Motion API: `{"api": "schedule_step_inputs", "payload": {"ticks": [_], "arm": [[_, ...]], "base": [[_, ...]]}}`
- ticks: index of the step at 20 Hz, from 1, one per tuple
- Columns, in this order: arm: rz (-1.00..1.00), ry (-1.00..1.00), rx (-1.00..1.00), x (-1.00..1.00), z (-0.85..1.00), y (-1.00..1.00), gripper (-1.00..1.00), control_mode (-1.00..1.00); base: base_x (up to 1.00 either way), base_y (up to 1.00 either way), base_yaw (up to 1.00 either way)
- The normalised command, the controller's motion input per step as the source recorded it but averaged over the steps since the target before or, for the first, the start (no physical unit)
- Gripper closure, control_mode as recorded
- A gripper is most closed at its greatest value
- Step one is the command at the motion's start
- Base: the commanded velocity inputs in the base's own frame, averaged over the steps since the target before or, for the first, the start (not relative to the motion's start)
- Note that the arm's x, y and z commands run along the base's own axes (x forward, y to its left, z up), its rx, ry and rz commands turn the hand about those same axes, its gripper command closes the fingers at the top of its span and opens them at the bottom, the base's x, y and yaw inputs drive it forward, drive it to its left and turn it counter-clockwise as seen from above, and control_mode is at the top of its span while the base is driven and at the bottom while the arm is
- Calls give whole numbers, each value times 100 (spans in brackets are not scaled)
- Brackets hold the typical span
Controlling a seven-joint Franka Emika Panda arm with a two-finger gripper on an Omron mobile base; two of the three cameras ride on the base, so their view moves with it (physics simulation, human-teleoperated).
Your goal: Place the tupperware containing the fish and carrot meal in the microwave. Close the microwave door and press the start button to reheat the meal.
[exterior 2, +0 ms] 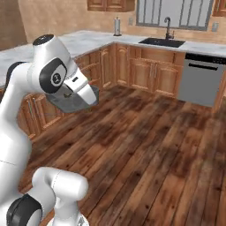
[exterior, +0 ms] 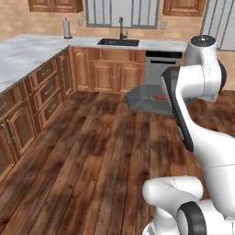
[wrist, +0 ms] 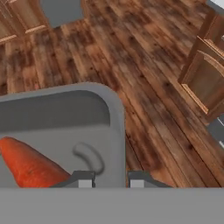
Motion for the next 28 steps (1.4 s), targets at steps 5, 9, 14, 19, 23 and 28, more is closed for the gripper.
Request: {"api": "schedule_step_inputs", "payload": {"ticks": [5,9,14,19,23,28], "arm": [[0,0,0,0,0,0,100,100],[0,0,0,0,0,0,100,100],[0,0,0,0,0,0,100,100],[0,0,0,0,0,0,100,100],[0,0,0,0,0,0,100,100],[0,0,0,0,0,0,100,100]], "base": [[4,0,-84],[10,0,-83],[15,0,-81],[14,1,-80],[1,20,-68],[-21,17,-46]]}}
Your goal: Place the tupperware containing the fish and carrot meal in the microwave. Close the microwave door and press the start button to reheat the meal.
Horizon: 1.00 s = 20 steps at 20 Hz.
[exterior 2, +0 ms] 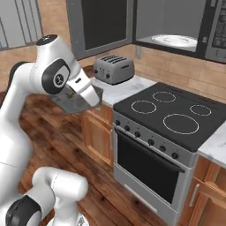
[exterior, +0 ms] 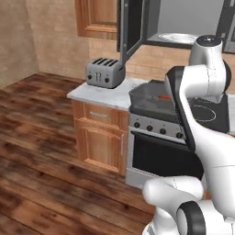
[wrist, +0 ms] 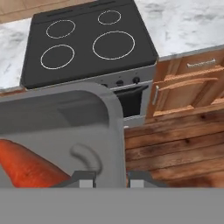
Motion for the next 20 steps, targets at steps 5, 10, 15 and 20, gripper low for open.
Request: {"api": "schedule_step_inputs", "payload": {"ticks": [5,10,15,20], "arm": [[0,0,0,0,0,0,100,100],[0,0,0,0,0,0,100,100],[0,0,0,0,0,0,100,100],[0,0,0,0,0,0,100,100]], "base": [[10,3,-49],[42,5,-45],[52,19,-35],[56,26,-25]]}}
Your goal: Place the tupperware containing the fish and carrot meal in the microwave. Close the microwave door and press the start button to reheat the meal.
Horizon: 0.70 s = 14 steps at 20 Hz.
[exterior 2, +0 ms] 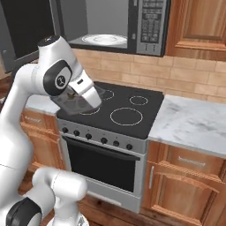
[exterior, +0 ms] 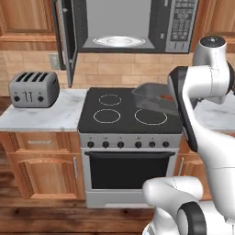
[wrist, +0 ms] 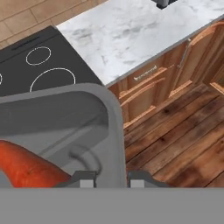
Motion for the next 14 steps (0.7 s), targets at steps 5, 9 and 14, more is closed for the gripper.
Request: {"api": "schedule_step_inputs", "payload": {"ticks": [5,9,14], "arm": [[0,0,0,0,0,0,100,100],[0,0,0,0,0,0,100,100],[0,0,0,0,0,0,100,100]], "base": [[54,23,-7],[63,19,3],[72,23,11]]}}
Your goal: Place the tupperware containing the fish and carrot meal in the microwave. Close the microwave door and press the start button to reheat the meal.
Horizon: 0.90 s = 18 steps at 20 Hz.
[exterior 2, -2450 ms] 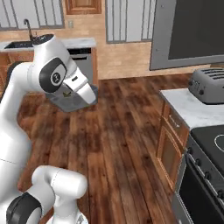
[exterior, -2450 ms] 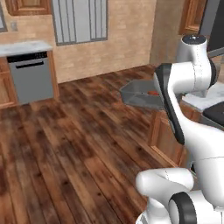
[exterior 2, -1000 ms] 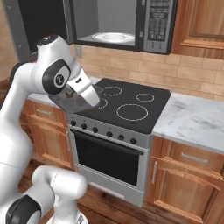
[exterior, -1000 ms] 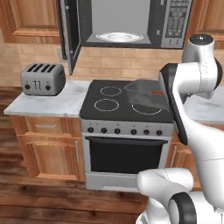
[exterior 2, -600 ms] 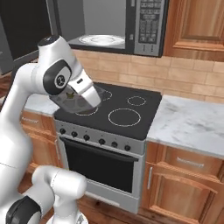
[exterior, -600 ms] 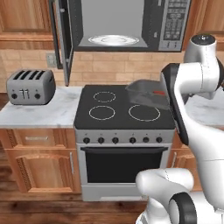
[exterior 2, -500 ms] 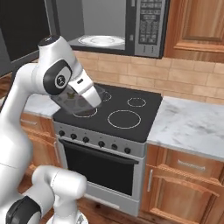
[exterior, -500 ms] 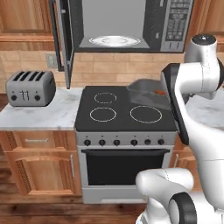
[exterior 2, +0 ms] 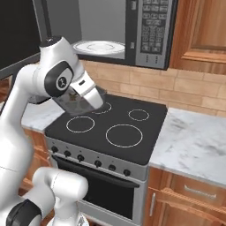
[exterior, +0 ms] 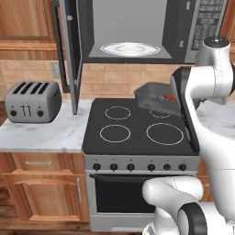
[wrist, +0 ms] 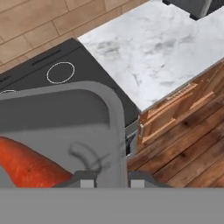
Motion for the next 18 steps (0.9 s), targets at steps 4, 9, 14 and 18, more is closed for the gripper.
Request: {"api": "schedule_step_inputs", "payload": {"ticks": [4,9,14,18], "arm": [[0,0,0,0,0,0,100,100],[0,0,0,0,0,0,100,100],[0,0,0,0,0,0,100,100],[0,0,0,0,0,0,100,100]], "base": [[66,28,18],[42,27,22],[21,16,20],[14,9,19]]}}
